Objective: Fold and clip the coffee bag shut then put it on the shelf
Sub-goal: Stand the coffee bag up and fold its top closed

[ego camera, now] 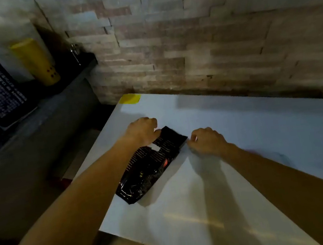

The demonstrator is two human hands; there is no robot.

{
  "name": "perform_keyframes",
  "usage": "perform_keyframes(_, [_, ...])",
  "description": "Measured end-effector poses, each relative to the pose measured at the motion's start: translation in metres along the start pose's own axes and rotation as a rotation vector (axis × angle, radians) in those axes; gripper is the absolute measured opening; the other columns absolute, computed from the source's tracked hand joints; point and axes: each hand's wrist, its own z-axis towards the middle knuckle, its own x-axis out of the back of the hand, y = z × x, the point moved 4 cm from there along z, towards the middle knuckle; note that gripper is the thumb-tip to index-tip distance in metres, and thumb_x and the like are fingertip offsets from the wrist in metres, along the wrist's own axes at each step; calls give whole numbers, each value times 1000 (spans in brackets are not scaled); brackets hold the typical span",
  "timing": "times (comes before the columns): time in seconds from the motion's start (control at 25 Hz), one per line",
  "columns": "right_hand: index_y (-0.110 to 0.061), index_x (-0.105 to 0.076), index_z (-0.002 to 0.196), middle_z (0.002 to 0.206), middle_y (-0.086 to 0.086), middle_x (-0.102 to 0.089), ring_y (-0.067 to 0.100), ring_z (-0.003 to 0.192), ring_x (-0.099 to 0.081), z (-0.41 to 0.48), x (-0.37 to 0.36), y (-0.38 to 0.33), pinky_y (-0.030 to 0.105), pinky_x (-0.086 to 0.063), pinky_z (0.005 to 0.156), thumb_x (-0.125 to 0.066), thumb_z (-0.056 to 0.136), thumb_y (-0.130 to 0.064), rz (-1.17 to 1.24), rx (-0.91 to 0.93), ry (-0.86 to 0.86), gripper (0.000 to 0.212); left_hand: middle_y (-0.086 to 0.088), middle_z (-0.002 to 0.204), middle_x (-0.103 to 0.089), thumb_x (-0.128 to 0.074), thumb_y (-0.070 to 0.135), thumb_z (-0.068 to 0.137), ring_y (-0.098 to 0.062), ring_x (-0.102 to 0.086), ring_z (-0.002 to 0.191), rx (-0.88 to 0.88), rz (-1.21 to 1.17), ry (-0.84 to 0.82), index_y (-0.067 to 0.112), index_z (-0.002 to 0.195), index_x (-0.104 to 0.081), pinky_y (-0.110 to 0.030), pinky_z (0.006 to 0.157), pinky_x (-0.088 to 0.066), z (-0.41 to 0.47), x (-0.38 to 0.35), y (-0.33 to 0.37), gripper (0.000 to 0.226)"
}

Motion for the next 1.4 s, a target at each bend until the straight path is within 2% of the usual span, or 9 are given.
perform_keyframes(0.16, [-3,-63,98,102,17,-66,30,92,-60,15,-24,5,35,-47,78,-52,87,-33,209,-98,11,33,-16,124,-54,-46,43,90,-34,-50,114,70,5,-72,9,126,-48,-44,92,-45,-1,-24,-23,50])
perform_keyframes(0.32, [-2,-62,97,99,20,-67,33,90,-63,33,-44,12,43,-54,81,-52,86,-40,334,-156,17,42,-19,128,-50,-46,43,90,-35,-45,119,112,-7,-95,6,127,-47,-46,94,-43,3,-42,-34,52])
perform_keyframes(0.52, [-7,-60,105,97,18,-66,36,92,-63,50,-61,13,46,-54,80,-50,84,-50,327,-196,-12,50,-21,115,-53,-41,41,92,-36,-47,110,163,-58,-94,2,112,-53,-44,84,-42,8,-65,-46,45])
perform_keyframes(0.64, [-5,-56,105,100,19,-65,36,91,-63,55,-64,9,44,-55,77,-51,83,-51,379,-226,-3,51,-14,96,-53,-41,38,92,-33,-52,97,178,-136,-116,3,92,-55,-40,77,-40,9,-73,-47,37])
perform_keyframes(0.8, [-5,-54,113,109,18,-63,34,95,-62,59,-73,8,40,-55,71,-58,85,-36,608,-292,-3,42,-12,81,-57,-48,28,90,-26,-55,78,218,-343,-104,0,85,-60,-31,65,-39,14,-78,-48,31])
perform_keyframes(0.92, [-6,-60,110,111,19,-66,28,87,-63,60,-78,4,31,-52,57,-59,87,-20,814,-300,-3,27,-15,87,-63,-52,22,90,-24,-57,78,282,-468,-40,1,92,-65,-27,66,-40,17,-76,-52,26])
perform_keyframes(1.04, [-6,-62,109,109,19,-67,28,87,-64,60,-72,1,43,-57,75,-59,87,-15,913,-280,19,24,-17,105,-65,-56,19,89,-29,-60,95,342,-566,14,1,108,-63,-26,75,-42,16,-71,-55,27])
perform_keyframes(1.12, [-9,-64,104,107,19,-68,30,91,-66,59,-68,0,47,-55,85,-61,85,-15,917,-252,24,20,-19,111,-64,-58,18,88,-31,-59,101,362,-624,43,1,108,-63,-25,79,-43,14,-70,-57,26])
perform_keyframes(1.4, [-8,-64,101,99,16,-68,29,86,-68,46,-36,-11,43,-58,78,-59,85,-14,862,-104,105,18,-14,95,-64,-60,15,87,-24,-59,88,371,-894,104,7,88,-66,-32,78,-48,6,-59,-57,10])
